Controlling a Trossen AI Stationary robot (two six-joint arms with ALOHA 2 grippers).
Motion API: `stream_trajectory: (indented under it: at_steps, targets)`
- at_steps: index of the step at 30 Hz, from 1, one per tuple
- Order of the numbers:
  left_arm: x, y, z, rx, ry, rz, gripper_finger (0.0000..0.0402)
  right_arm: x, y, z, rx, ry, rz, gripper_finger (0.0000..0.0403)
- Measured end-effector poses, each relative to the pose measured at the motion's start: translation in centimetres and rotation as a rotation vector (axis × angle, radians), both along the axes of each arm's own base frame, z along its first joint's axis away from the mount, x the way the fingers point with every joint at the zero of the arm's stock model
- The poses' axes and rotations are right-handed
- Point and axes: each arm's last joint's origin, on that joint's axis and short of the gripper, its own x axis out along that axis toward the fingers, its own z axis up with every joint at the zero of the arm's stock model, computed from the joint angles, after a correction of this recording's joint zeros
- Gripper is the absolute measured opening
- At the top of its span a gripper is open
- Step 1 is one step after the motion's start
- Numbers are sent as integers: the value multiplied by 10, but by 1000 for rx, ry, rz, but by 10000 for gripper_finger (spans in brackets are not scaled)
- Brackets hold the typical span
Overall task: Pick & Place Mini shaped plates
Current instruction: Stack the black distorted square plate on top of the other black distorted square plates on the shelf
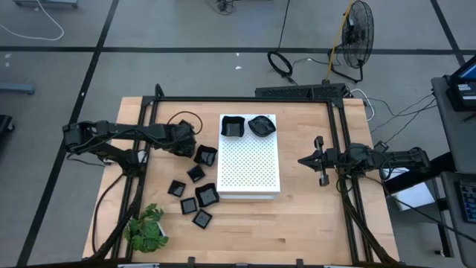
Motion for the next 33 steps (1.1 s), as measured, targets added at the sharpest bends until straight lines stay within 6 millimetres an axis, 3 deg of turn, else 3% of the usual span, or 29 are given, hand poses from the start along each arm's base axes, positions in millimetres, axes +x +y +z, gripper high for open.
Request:
stream_trajectory:
  at_steps: [9,18,22,27,33]
  targets:
    - [0,1,0,30,10,7,105,0,0,0,0,0,0,0]
    - [0,1,1,54,9,14,13,0,0,0,0,0,0,0]
    - [0,1,7,69,-5,4,10,0,0,0,0,0,0,0]
    - [3,-2,36,140,-23,-16,5,0,0,0,0,1,0,0]
    - [5,-7,87,252,-87,-73,4,0,0,0,0,1,0,0]
